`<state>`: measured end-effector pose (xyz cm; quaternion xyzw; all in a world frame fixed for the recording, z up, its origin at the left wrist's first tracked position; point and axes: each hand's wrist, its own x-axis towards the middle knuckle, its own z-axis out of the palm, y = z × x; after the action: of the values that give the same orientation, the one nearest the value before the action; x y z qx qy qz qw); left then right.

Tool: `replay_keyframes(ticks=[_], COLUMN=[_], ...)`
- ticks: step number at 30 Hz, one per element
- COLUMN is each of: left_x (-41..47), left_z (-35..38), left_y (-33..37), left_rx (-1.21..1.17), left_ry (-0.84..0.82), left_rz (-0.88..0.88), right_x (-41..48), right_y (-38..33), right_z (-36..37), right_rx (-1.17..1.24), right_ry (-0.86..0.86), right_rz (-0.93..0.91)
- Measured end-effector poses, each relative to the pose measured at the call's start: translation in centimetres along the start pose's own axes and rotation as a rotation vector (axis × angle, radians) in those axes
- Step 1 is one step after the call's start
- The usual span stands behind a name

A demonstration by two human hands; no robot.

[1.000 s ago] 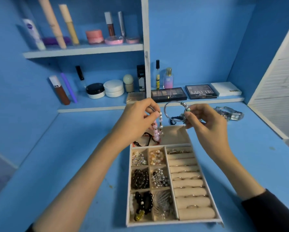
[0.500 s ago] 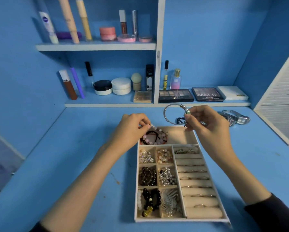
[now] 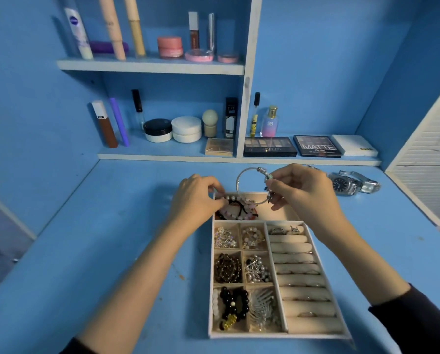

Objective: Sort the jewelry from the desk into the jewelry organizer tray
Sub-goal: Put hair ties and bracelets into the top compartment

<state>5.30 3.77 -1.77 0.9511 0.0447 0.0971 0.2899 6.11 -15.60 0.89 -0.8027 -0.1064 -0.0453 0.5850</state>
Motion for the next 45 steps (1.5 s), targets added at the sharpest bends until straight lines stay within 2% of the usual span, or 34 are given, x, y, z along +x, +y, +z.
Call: replay_keyframes(ticks=[3, 5, 8, 11, 14, 17, 21, 23, 31, 38, 42, 45], left_x=[0.3, 0.2, -0.1, -0.1, -0.2, -0.3, -0.4, -0.4, -0.6, -0.7, -0.7, -0.7], left_z=[0.2, 0.4, 0.6, 0.8, 1.1, 1.2, 1.1, 1.1, 0.8, 0.6, 0.6, 0.6], left_y=[-0.6, -1.2, -1.7, -2.1, -2.2, -2.0, -1.9, -2.0, -1.9, -1.8, -1.8, -1.9], left_rx=[-0.414, -0.557, -0.63, -0.641, -0.659, -0.644, -0.631, -0.629, -0.614, -0.605, -0.605, -0.603], left_ry=[0.06, 0.149, 0.194, 0.196, 0.177, 0.157, 0.167, 0.166, 0.17, 0.166, 0.165, 0.167], left_rz=[-0.117, -0.153, -0.159, -0.156, -0.153, -0.134, -0.105, -0.102, -0.092, -0.088, -0.091, -0.09], right_x=[0.4, 0.7, 1.1, 1.7, 2.2, 2.2, 2.1, 2.0, 1.7, 1.6, 1.7, 1.5], right_y=[-0.2, -0.3, -0.6, -0.5, -0.1, 0.1, -0.1, -0.2, 0.8, 0.5, 0.2, -0.2], right_z=[0.7, 1.2, 2.0, 2.1, 1.9, 2.0, 2.7, 3.2, 3.9, 3.6, 3.2, 3.2], right_rx=[0.066, 0.118, 0.189, 0.258, 0.193, 0.007, -0.447, -0.563, -0.522, -0.65, -0.697, -0.792], right_ry=[-0.083, -0.145, -0.245, -0.274, -0.288, -0.312, -0.288, -0.272, -0.101, -0.228, -0.236, -0.226], right_rz=[0.139, 0.244, 0.38, 0.499, 0.546, 0.49, 0.269, 0.17, 0.081, 0.033, -0.002, -0.11])
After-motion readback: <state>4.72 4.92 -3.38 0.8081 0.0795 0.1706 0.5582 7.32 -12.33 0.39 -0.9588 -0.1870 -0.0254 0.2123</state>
